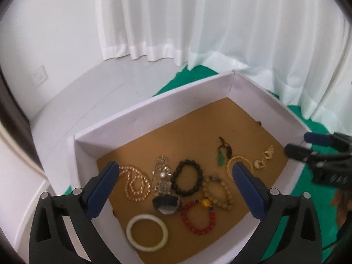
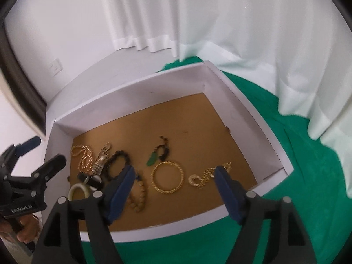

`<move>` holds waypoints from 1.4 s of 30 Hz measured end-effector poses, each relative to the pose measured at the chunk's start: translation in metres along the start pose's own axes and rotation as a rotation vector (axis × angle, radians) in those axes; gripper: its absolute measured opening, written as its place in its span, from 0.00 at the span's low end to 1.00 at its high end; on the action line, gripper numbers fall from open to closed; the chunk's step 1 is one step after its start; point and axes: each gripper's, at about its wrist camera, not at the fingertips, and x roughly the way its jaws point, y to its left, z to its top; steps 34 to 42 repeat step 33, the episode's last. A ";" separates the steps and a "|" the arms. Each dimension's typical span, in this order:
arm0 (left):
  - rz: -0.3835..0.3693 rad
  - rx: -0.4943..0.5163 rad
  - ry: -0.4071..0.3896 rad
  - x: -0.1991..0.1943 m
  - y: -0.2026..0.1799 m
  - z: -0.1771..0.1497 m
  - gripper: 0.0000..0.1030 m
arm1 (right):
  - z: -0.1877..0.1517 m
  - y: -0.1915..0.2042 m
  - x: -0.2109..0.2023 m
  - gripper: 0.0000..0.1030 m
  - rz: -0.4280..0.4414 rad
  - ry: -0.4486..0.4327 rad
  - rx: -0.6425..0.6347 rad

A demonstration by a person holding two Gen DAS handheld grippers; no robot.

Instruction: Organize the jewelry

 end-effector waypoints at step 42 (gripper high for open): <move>0.147 -0.124 0.092 -0.022 0.004 -0.022 0.99 | -0.020 0.045 -0.001 0.79 -0.088 0.035 -0.127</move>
